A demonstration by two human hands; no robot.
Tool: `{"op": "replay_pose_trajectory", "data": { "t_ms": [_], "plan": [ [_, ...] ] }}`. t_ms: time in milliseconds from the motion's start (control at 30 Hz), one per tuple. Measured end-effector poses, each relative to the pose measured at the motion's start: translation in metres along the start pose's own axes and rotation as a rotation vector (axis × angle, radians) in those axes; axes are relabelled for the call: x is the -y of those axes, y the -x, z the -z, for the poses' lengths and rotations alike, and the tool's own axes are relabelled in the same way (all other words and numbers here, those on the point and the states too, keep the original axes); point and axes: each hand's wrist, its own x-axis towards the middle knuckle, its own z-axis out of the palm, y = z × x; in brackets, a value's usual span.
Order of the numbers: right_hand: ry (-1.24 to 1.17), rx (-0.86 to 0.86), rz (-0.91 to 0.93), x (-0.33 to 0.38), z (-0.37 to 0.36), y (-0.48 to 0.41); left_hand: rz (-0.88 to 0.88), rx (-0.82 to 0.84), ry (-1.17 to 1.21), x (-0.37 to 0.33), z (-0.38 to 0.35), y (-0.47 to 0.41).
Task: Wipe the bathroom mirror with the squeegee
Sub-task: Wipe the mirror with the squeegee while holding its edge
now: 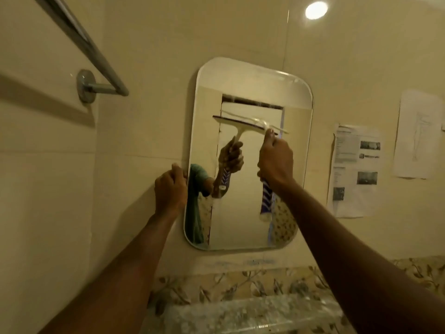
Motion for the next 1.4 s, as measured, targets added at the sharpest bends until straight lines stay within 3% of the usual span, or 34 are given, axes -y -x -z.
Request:
{"op": "replay_pose_trajectory", "data": {
  "t_ms": [200,367,600,767,833,967,1067,1400],
  "plan": [
    [-0.04,-0.05,0.007,0.071,-0.015,-0.078,-0.022,0.054,-0.045,-0.007,0.009,0.002],
    [0.033,-0.008,0.049,0.085,-0.031,-0.093,-0.039,0.067,0.04,0.001,0.008,-0.002],
    [0.168,0.208,0.048,0.029,-0.038,-0.001,0.009,0.101,0.043,0.003,0.007,-0.006],
    [0.197,0.237,-0.004,-0.006,-0.032,0.065,0.037,0.082,0.027,0.004,0.007,-0.005],
    [0.133,0.217,-0.004,0.012,-0.026,0.038,0.034,0.075,0.024,0.001,0.007,-0.005],
    [0.069,0.015,0.063,0.062,-0.018,-0.062,0.017,0.082,0.0,-0.004,0.009,-0.003],
    [0.112,0.03,0.064,0.078,-0.017,-0.094,0.028,0.091,0.014,-0.006,0.011,-0.002],
    [0.128,0.272,-0.11,0.019,-0.029,0.041,0.107,0.093,0.144,-0.006,0.009,-0.003]
  ]
}}
